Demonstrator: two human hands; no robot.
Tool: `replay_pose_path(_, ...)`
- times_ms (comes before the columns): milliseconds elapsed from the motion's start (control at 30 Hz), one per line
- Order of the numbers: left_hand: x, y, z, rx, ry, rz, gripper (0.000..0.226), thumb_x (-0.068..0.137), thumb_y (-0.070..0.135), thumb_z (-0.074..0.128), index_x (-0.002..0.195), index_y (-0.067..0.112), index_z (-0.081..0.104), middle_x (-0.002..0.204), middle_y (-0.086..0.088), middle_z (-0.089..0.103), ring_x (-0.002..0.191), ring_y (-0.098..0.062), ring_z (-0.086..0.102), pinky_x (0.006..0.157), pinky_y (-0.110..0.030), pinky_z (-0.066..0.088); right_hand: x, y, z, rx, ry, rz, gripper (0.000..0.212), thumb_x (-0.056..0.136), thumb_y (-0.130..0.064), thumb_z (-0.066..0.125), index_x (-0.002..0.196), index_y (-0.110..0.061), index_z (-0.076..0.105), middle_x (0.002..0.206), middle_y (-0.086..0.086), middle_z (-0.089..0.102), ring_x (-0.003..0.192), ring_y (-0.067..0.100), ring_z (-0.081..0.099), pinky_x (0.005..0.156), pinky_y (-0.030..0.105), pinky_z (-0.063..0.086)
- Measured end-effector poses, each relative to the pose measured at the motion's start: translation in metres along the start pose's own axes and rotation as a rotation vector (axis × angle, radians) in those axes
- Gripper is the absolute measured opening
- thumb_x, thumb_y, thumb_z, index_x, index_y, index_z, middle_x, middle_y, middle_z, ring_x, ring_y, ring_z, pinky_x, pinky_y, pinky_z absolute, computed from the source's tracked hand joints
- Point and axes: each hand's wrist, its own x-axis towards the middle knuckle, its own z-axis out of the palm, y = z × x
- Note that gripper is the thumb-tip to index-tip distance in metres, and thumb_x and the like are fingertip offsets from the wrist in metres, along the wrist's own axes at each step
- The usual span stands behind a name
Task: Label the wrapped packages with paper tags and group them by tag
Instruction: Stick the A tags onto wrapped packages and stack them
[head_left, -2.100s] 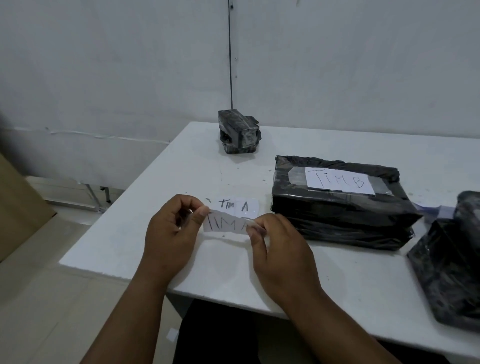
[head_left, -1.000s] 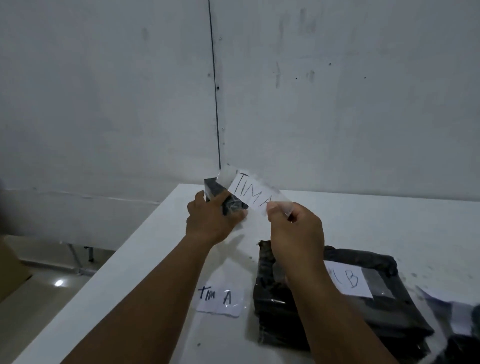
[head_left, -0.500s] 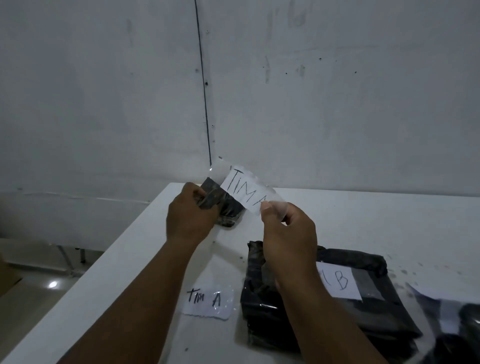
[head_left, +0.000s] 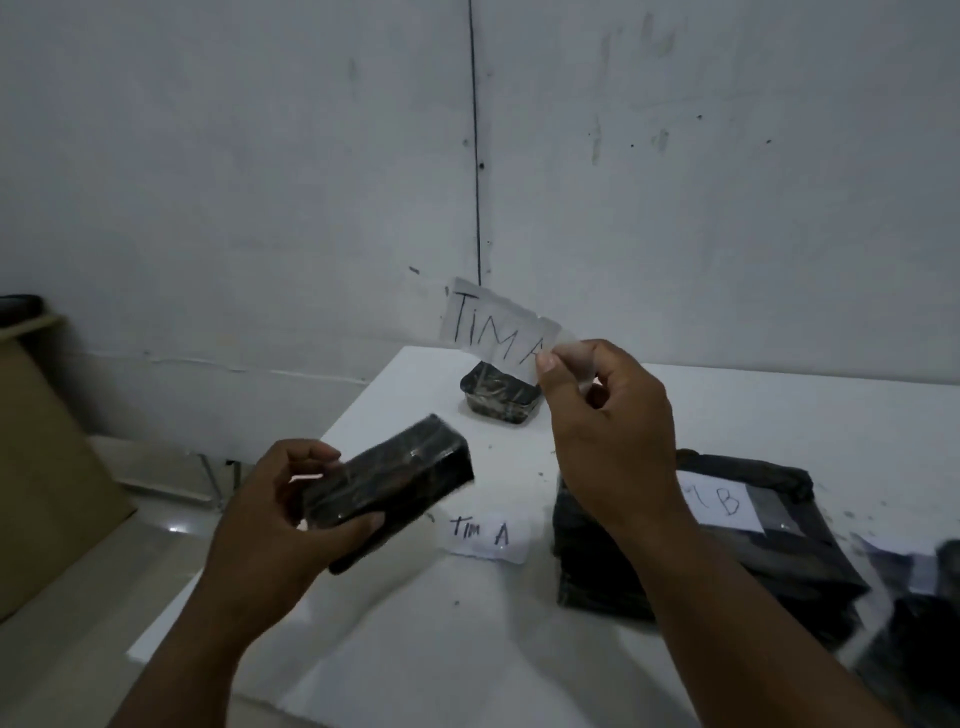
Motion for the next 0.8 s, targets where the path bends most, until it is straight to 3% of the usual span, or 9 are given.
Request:
replay_pose_path(133,-0.034,-0.013,-0.01,-0.147,-0.135,-0.019,0.076,0.035,0.028,0.102,0.1,0.022,0.064,0.105,-0.006,0.069,0.098,-0.027,0.073,0.063,-0.043,0.063,-0.027,-0.015,-0.014,0.038,-0.104,0.108,0.014,0.096,-0.038,0.066,0.095,-0.027,0.075,0.089,-0.017,0.075,0.085,0.0,0.068,0.074,0.016,0.051)
replay_pose_path(267,-0.062,-0.017,0.011,-0.165,-0.288,0.016,0.067,0.046,0.005,0.102,0.098,0.023,0.063,0.105,-0.003,0.068,0.1,-0.025,0.071,0.082,-0.028,0.06,-0.063,-0.013,-0.029,0.057,-0.21,0.222,0.018,0.094,-0.038,0.066,0.085,-0.025,0.076,0.083,-0.014,0.075,0.079,0.002,0.068,0.075,0.025,0.051)
replay_pose_path(467,-0.078,-0.014,0.051,-0.152,-0.433,-0.019,0.071,0.05,0.006,0.101,0.101,0.031,0.058,0.11,-0.001,0.068,0.105,-0.023,0.07,0.089,-0.034,0.059,-0.104,0.007,-0.054,-0.001,-0.262,0.347,0.024,0.095,-0.038,0.066,0.077,-0.023,0.074,0.066,-0.011,0.068,0.062,0.004,0.061,0.068,0.032,0.051)
replay_pose_path(667,-0.079,-0.003,0.078,0.006,-0.366,-0.038,0.081,0.042,0.029,0.104,0.109,0.031,0.059,0.108,0.025,0.072,0.102,0.002,0.07,0.081,-0.015,0.055,-0.127,0.024,-0.078,-0.052,-0.256,0.386,0.025,0.095,-0.034,0.066,0.072,-0.025,0.07,0.061,-0.013,0.06,0.056,-0.001,0.052,0.063,0.019,0.043)
replay_pose_path(800,-0.075,-0.004,0.086,-0.007,-0.413,-0.062,0.083,0.046,0.032,0.104,0.115,0.032,0.059,0.116,0.017,0.072,0.11,-0.003,0.069,0.096,-0.036,0.057,-0.131,0.033,-0.087,-0.111,-0.224,0.332,0.025,0.094,-0.033,0.067,0.07,-0.027,0.069,0.062,-0.006,0.061,0.057,0.002,0.052,0.056,0.01,0.042)
